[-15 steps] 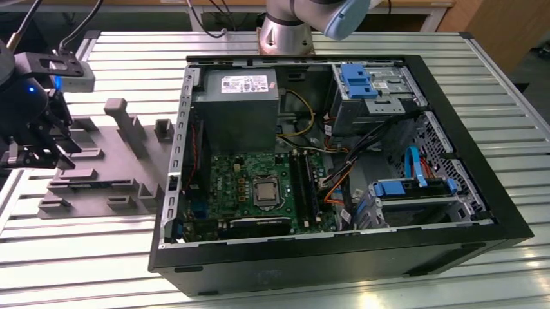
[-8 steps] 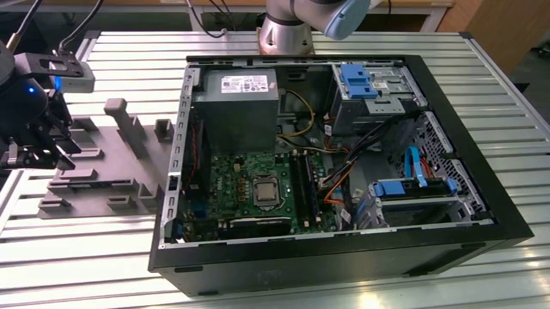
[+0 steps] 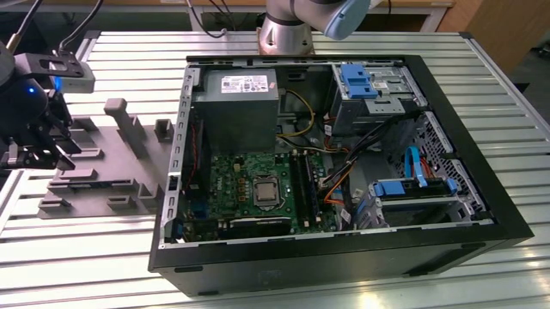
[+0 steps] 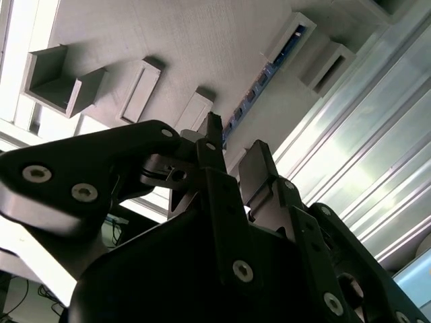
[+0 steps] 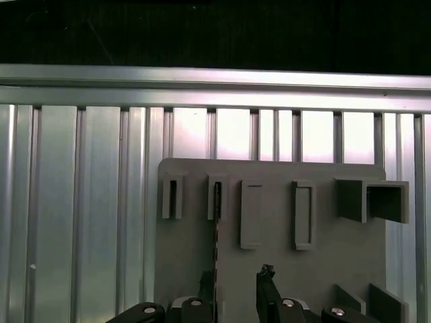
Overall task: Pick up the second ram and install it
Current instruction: 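Pick up the second ram and move it above second insertion slot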
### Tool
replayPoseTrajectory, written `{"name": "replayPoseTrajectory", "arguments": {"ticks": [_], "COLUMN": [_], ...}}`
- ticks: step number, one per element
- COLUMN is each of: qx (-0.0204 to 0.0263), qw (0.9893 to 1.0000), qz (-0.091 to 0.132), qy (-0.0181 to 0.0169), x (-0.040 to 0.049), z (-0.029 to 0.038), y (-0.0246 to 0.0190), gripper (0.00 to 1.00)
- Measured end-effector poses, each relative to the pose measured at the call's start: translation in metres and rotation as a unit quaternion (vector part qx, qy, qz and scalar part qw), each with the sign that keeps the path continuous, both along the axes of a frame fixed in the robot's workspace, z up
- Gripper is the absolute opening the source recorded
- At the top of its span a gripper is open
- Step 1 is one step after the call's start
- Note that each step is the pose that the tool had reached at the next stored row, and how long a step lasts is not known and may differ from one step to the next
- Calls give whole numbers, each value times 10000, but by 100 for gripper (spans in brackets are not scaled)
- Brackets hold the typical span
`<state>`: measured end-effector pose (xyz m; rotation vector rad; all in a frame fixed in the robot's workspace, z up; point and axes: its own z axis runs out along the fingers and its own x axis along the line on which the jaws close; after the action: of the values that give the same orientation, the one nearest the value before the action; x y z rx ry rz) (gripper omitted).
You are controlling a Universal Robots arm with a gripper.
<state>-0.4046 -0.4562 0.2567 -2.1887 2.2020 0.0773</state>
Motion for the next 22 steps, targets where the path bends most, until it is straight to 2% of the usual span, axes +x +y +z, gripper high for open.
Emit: {"name": "replayPoseTrajectory", "arguments": {"ticks": [8,16,22], "qx": [0,-1,-1], "qw": [10000,10000,10000], "qz": [0,-4,-3], "qy": [1,7,27], "x": [1,0,-8], "z": [-130,-276,-381], "y": [-4,-33,-55], "gripper": [38,38,38]}}
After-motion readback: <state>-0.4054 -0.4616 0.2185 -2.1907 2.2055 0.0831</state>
